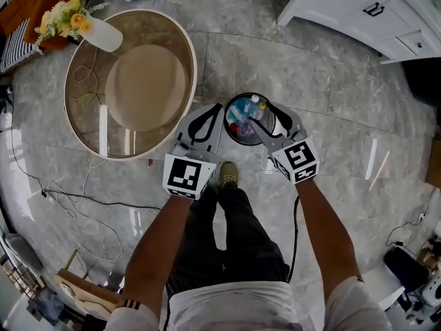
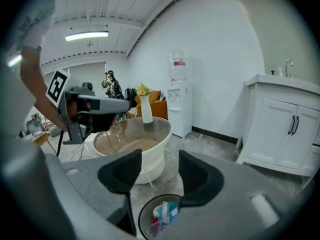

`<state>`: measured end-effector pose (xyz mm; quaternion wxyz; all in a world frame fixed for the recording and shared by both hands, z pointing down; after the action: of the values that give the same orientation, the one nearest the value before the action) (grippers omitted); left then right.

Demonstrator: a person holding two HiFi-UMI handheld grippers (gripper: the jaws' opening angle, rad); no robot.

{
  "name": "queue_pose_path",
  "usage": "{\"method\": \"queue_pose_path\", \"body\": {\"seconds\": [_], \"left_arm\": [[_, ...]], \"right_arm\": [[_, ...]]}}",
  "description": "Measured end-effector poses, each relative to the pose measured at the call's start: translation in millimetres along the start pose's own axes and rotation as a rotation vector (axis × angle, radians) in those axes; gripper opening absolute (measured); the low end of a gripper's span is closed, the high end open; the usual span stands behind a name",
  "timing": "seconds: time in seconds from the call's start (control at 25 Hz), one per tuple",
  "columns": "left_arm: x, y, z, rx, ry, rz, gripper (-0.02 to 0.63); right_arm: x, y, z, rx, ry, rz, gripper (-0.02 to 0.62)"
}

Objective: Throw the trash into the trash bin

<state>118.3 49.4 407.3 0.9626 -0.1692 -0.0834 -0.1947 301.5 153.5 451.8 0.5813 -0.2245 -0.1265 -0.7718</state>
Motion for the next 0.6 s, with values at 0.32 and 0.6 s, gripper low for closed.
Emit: {"method": "queue_pose_path", "body": {"seconds": [0.32,0.6], "left_arm": [[-13,-7,-29,-0.002,0.022,-0.025,0.0],[-51,-7,-96,0.023,0.107,-0.046,0.0]], "right_arm": [[3,0,-69,-0.019,0.172,0.027,0.002],[-6,-23,-158,-0.037,0.327,-0.023,0.002]]}}
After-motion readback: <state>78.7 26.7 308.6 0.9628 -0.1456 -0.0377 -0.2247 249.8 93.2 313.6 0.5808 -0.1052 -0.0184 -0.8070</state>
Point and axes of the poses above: the fingertips, and each gripper's own axes: x forward along the fingers, y to its right, z out of its underside, the point moved 10 cm from there along -x, backward along the fingers, and after that the axes turned 9 degrees about -x, right-handed, at the moved point
